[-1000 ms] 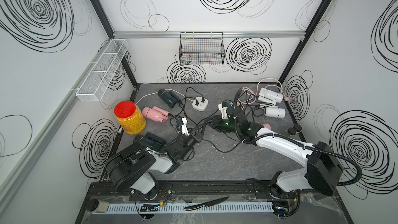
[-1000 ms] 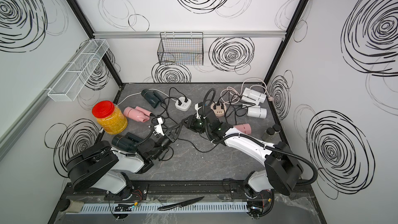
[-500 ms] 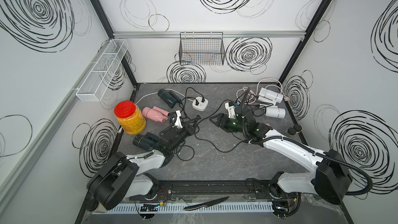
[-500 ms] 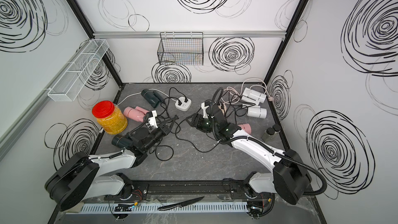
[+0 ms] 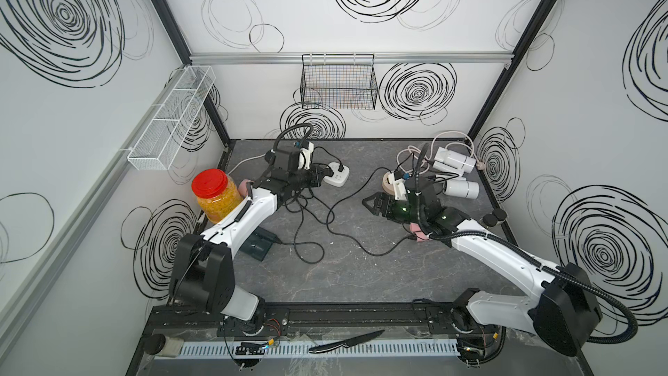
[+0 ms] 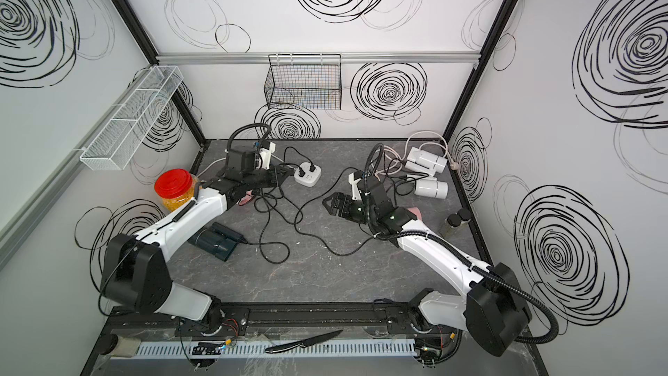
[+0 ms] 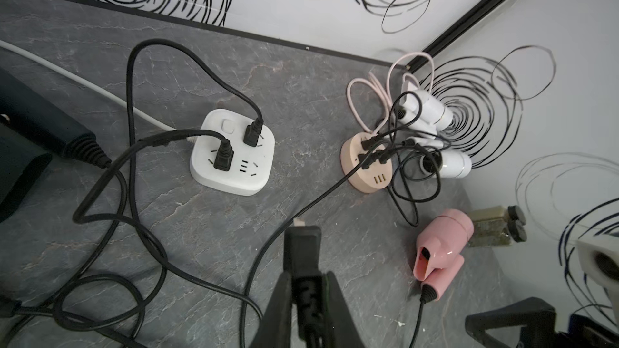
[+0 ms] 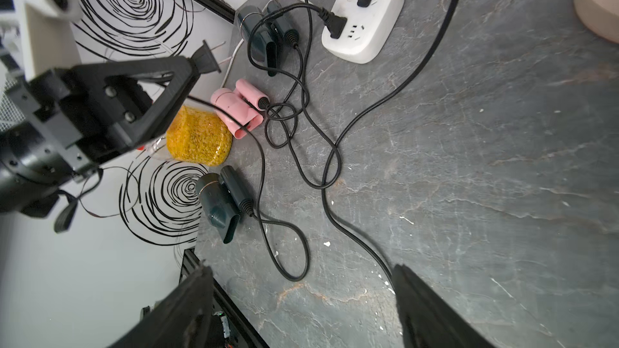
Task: Charge the blow dryers
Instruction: Pick up the plug from the center of the board, then insert the plug into the socket.
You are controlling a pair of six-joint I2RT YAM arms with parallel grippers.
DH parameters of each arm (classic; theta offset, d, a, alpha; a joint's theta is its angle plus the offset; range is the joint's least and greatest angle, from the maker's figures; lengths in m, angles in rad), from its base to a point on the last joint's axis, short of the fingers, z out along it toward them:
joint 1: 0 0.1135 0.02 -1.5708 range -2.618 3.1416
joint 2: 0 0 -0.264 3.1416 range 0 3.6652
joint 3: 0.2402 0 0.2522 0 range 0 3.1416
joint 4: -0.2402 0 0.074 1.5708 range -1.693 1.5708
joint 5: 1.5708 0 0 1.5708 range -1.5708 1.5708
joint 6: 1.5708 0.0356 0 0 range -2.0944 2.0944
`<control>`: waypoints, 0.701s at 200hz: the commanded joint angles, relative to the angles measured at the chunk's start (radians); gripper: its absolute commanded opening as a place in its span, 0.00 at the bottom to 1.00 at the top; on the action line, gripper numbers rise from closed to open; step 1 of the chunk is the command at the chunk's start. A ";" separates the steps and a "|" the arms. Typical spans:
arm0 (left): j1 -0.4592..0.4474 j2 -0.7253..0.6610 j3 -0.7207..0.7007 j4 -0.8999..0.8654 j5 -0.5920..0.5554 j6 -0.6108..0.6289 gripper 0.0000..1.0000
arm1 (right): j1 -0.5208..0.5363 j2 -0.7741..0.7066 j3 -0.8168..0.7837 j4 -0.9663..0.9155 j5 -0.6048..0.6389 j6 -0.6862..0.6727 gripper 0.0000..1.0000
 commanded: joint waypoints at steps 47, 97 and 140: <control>-0.049 0.347 0.461 -0.450 -0.151 0.255 0.07 | -0.018 -0.086 -0.056 -0.018 0.009 -0.079 1.00; -0.097 0.576 0.781 -0.584 -0.213 0.286 0.06 | -0.041 -0.084 -0.061 -0.029 0.004 -0.087 1.00; -0.087 0.760 1.018 -0.728 -0.228 0.327 0.06 | -0.058 -0.107 -0.077 -0.049 0.008 -0.087 0.99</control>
